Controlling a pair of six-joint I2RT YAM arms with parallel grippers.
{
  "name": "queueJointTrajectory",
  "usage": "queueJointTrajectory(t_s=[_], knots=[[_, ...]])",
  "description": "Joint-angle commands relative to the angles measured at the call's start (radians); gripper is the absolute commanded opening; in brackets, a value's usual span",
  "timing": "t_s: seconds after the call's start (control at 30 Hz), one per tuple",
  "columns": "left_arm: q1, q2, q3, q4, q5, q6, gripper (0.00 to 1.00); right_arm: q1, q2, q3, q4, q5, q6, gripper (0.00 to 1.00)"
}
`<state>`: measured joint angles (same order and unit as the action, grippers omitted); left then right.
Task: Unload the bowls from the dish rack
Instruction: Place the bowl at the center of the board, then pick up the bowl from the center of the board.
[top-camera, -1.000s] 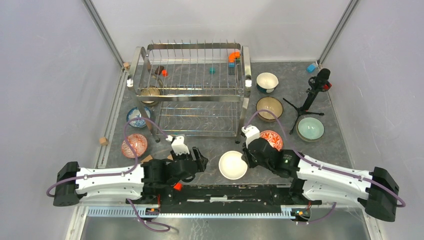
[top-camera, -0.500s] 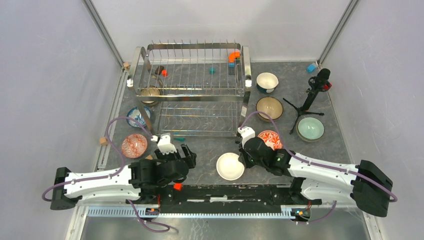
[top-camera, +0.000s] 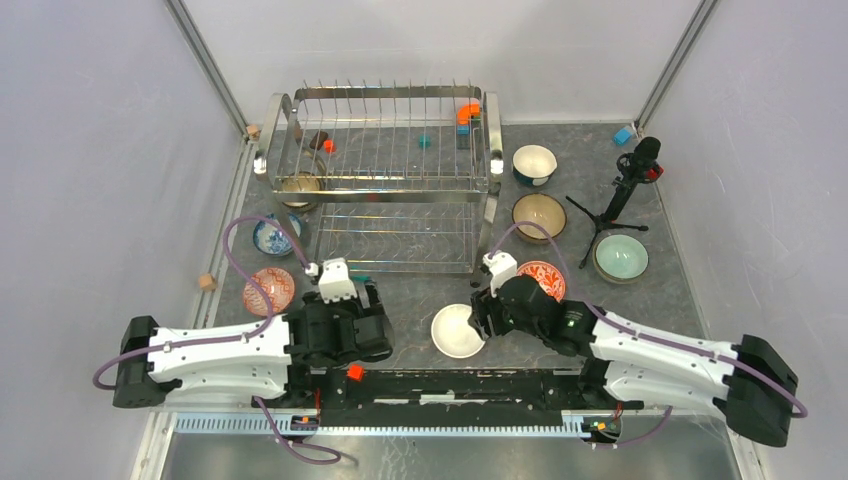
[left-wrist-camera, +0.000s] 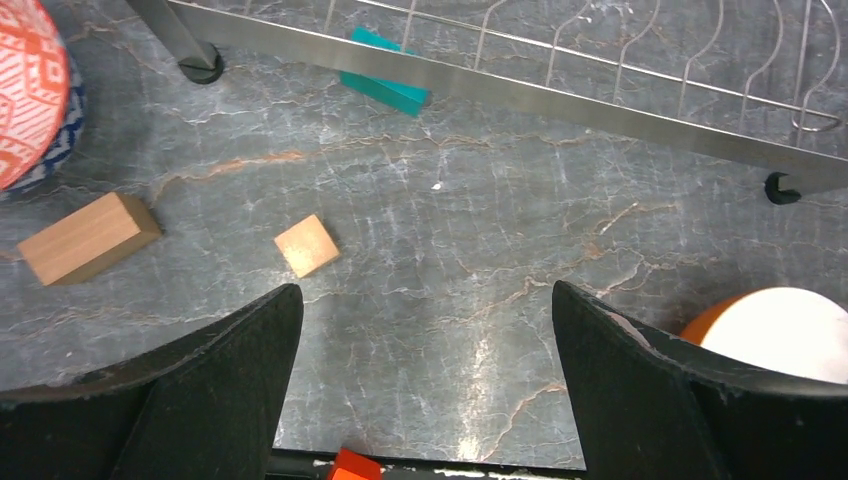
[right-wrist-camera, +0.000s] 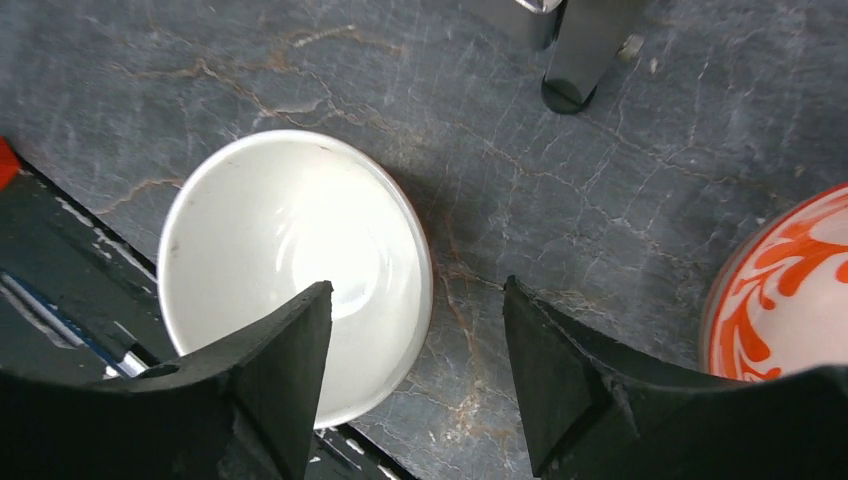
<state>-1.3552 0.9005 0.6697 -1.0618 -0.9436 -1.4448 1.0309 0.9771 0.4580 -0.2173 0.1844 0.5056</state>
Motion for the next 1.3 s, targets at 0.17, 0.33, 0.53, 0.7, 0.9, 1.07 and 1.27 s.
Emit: queueJointTrajectory(t_s=[0.17, 0.33, 0.53, 0.7, 0.9, 1.07, 1.27], knots=[[0.019, -0.172, -0.014, -0.36, -0.109, -0.37, 1.0, -0.005, -0.331, -0.039, -0.016, 0.04, -0.098, 0.69], [0.122, -0.407, -0.094, -0.21, -0.085, -0.255, 0.97, -0.005, -0.381, -0.086, 0.021, 0.031, -0.102, 0.69], [0.447, -0.246, -0.057, 0.094, 0.136, 0.168, 1.0, -0.005, -0.368, -0.146, 0.08, 0.007, -0.08, 0.68], [0.631, -0.222, -0.071, 0.144, 0.222, 0.226, 1.0, -0.005, -0.391, -0.141, 0.075, -0.003, -0.073, 0.68], [0.81, -0.361, -0.08, 0.117, 0.24, 0.214, 1.0, -0.005, -0.417, -0.142, 0.065, 0.001, -0.088, 0.68], [0.952, -0.28, -0.051, 0.091, 0.296, 0.187, 1.0, -0.005, -0.394, -0.134, 0.044, 0.036, -0.093, 0.68], [0.972, -0.225, -0.073, 0.119, 0.485, 0.206, 1.0, -0.006, -0.277, -0.132, 0.016, 0.034, -0.036, 0.68]])
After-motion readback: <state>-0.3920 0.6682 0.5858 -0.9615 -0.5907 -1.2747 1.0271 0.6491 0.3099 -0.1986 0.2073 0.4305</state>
